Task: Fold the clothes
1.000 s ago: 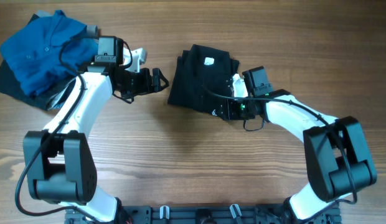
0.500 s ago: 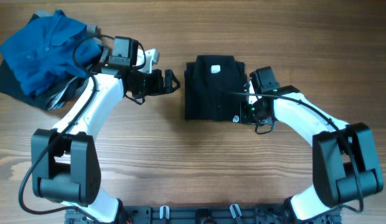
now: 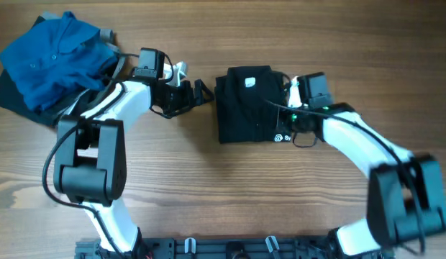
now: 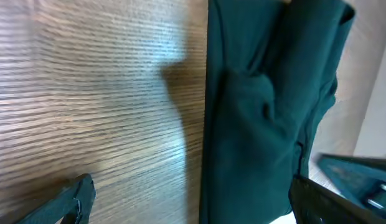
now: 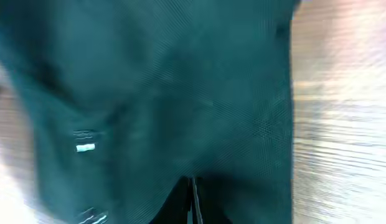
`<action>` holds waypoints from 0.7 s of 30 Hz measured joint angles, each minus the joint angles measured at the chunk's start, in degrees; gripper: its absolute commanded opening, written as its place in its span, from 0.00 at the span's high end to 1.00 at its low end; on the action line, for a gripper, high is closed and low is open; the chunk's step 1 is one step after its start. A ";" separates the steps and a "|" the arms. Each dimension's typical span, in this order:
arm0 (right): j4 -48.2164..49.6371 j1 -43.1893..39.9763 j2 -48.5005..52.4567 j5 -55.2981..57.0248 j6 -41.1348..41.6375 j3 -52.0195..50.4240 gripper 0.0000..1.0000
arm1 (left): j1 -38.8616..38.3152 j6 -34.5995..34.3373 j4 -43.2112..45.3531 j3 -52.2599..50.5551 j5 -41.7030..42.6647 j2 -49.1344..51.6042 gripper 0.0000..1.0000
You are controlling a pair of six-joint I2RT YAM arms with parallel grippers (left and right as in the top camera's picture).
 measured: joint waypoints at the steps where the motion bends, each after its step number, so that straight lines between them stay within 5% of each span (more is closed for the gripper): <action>1: 1.75 -0.15 4.02 -1.31 0.26 0.24 0.96 | -0.76 0.28 0.42 0.00 0.98 0.98 0.00; 6: 3.65 -0.72 6.60 -4.26 0.87 1.79 0.96 | -6.51 -0.09 5.60 0.44 4.90 3.45 0.00; 11: 3.87 -0.76 6.75 -4.63 1.09 1.81 0.96 | -12.33 -11.82 17.53 2.86 9.31 8.55 0.06; 21: 0.68 -0.81 5.66 -4.22 1.07 2.08 0.96 | -15.41 -15.85 19.19 2.19 5.03 10.38 0.85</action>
